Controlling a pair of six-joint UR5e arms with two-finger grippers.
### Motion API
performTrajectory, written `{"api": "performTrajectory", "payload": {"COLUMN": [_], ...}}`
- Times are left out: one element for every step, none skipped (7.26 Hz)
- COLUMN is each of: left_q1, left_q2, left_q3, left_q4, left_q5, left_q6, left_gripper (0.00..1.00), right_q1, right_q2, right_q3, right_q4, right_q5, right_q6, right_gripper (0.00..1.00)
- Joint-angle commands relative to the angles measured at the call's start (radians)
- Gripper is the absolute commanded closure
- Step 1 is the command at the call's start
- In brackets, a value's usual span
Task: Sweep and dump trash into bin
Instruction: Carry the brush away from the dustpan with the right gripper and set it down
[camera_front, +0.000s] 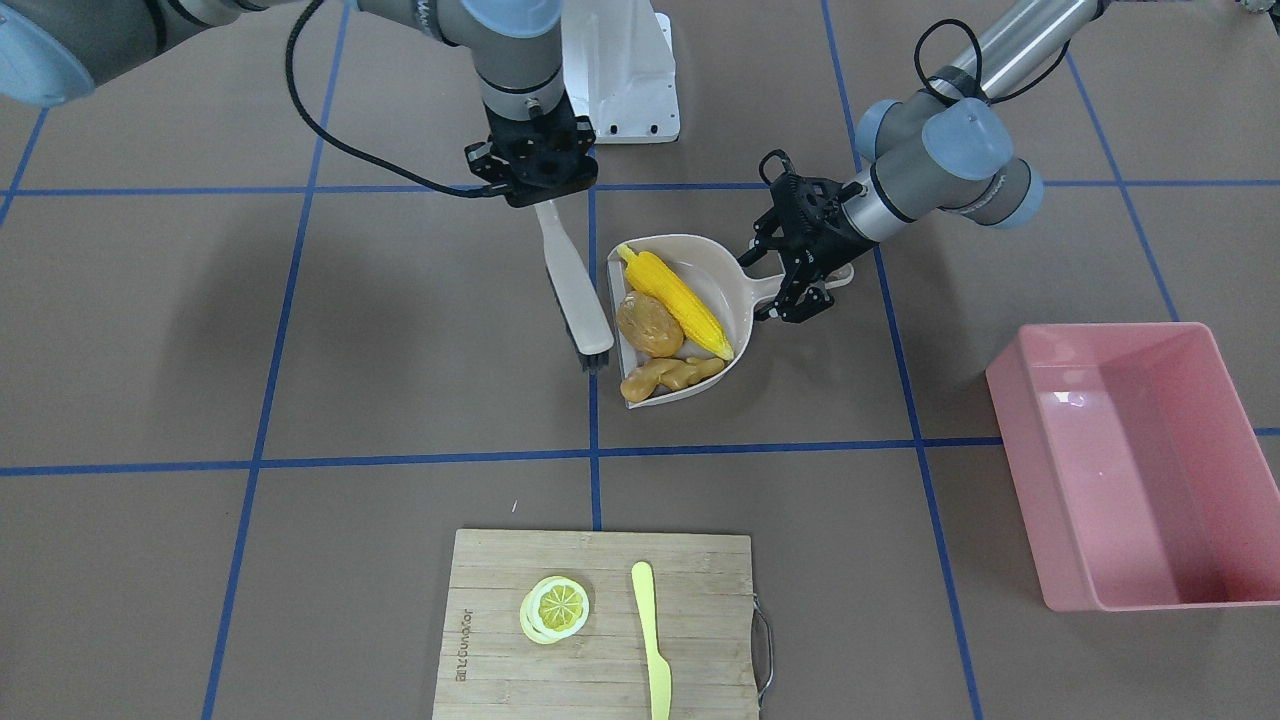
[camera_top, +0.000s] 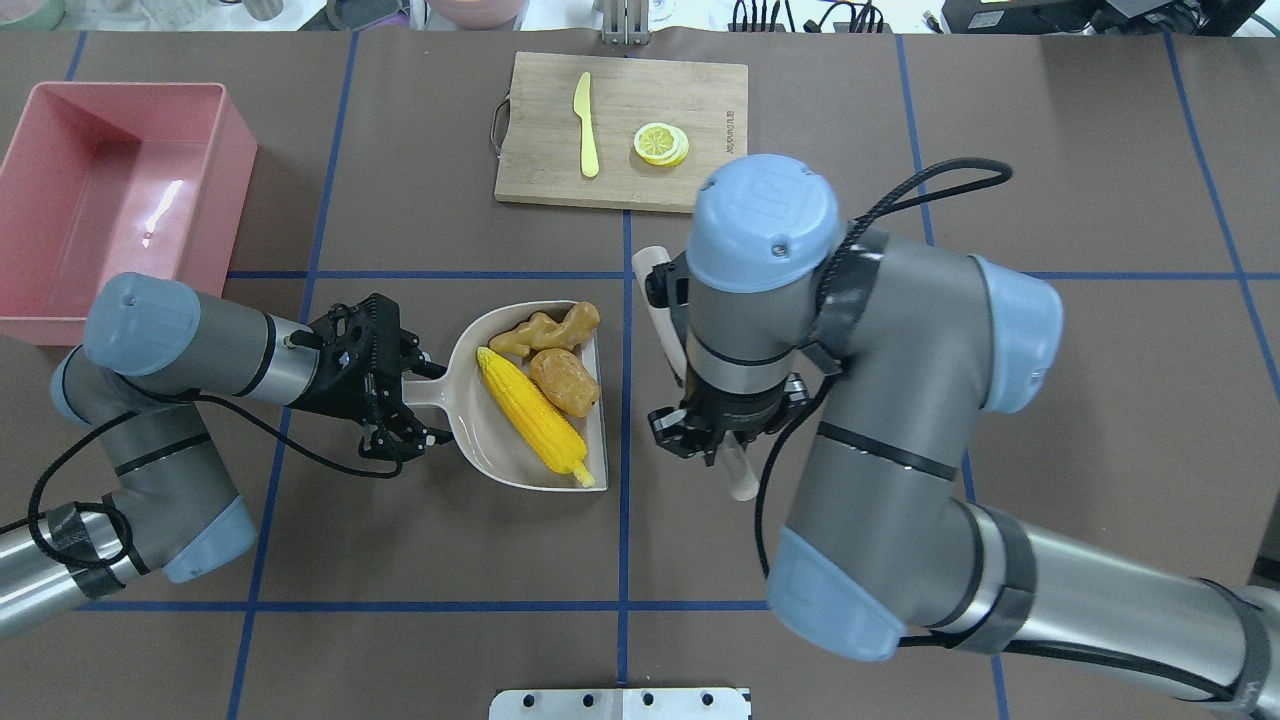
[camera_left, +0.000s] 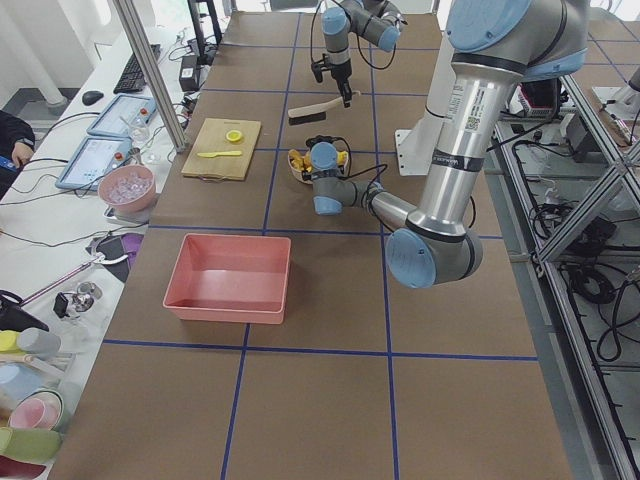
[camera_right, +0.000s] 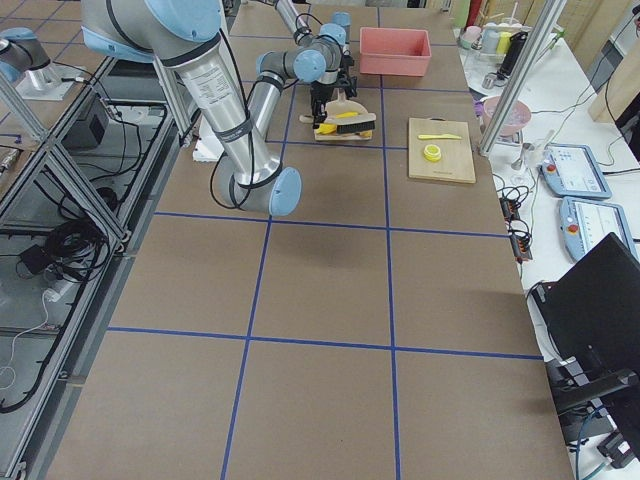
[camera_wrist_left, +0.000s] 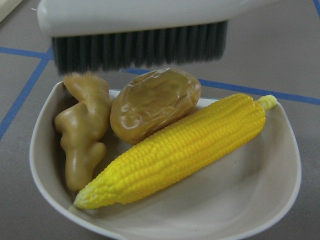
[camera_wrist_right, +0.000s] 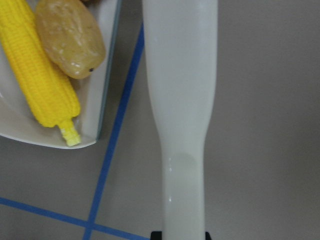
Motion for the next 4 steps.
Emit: {"api": "performTrajectory", "payload": {"left_q1": [0.0, 0.0, 0.002, 0.0], "left_q2": [0.001, 0.003, 0.003, 0.003], "left_q3": [0.0, -0.002, -0.003, -0.003], "left_q4": [-0.002, -0.004, -0.004, -0.005], "left_q5": [0.0, 0.0, 0.0, 0.0], "left_q6": [-0.003, -0.015, -0.015, -0.015], "left_gripper": [0.39, 0.47, 0.53, 0.58], "right_q1": [0.114, 0.16, 0.201, 0.229], "right_q2": [-0.157, -0.226, -0.327, -0.474], "right_q3": [0.098, 0.104, 0.13, 0.183], "right_q4": [-0.042, -0.033, -0.001, 0.074], "right_q5": [-0.008, 0.002, 0.002, 0.012], "right_q6": [-0.118, -0.12, -0.13, -0.126], "right_gripper": [1.0, 1.0, 1.0, 1.0]}}
